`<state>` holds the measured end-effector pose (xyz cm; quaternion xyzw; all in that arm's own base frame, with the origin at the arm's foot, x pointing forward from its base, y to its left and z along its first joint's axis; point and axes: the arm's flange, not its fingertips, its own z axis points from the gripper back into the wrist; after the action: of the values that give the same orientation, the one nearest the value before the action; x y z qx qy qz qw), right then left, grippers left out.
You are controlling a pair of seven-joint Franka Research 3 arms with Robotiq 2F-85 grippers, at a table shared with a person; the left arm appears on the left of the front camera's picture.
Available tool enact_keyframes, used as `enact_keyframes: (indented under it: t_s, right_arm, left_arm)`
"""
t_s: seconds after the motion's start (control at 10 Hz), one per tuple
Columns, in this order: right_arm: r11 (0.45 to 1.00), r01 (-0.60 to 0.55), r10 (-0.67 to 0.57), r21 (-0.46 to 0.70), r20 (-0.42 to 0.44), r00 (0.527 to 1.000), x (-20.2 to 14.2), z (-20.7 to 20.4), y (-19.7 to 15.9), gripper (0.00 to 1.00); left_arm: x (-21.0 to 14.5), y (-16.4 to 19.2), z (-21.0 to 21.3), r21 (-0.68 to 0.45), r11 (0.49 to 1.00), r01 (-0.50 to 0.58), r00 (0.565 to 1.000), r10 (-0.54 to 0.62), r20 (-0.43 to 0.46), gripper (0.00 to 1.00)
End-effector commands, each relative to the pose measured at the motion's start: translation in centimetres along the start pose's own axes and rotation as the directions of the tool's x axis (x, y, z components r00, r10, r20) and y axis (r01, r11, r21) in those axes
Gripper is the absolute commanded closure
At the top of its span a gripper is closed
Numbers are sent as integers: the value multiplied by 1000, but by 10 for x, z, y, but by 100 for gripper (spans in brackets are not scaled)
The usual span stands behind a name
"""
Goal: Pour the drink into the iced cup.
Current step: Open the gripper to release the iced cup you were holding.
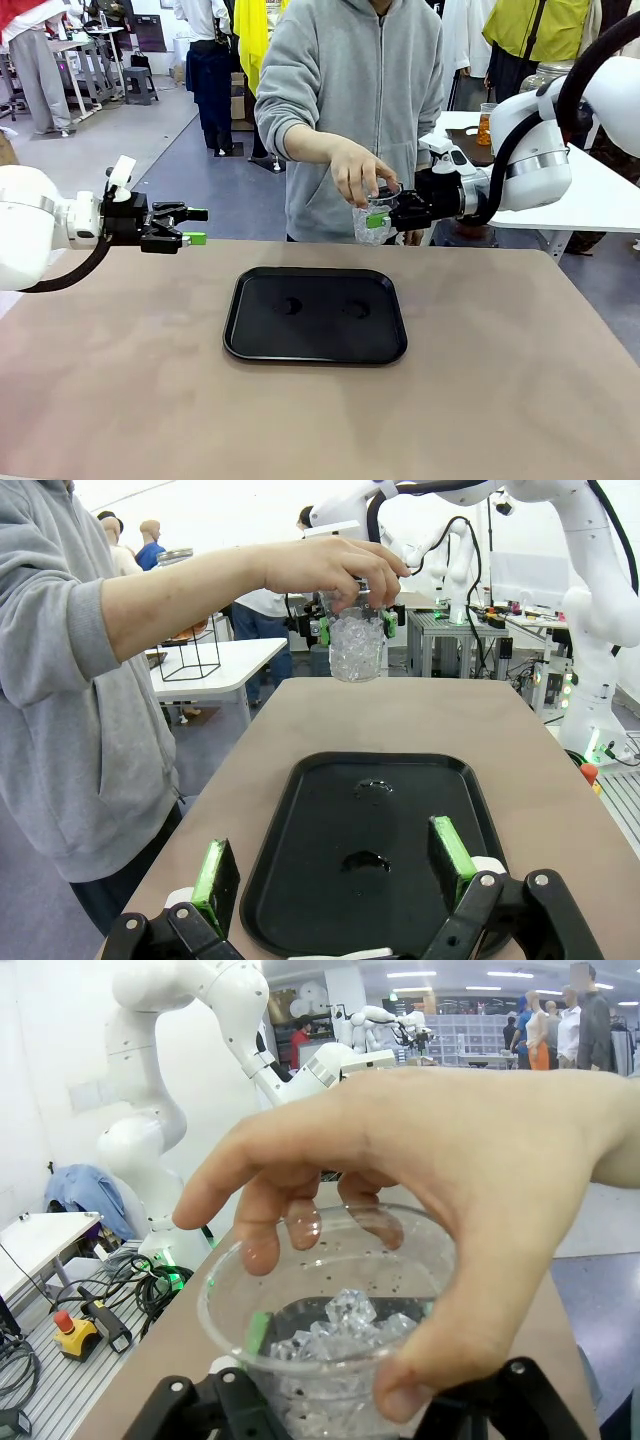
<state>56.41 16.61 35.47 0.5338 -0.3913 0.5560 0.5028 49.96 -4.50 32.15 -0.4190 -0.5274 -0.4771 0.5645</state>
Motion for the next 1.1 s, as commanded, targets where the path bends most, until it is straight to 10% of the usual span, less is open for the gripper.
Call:
enact_keyframes:
  t_s: [0.0, 1.0]
  right_arm:
    - [1000, 10, -11, 9, 16, 1000, 0, 10, 6, 0]
    - [990, -74, 74, -118, -4, 997, -70, 124, 78, 0]
  left_arm:
    - [2, 0, 0, -4, 1000, -2, 1000, 2, 3, 0]
    - [2, 0, 0, -4, 1000, -2, 1000, 2, 3, 0]
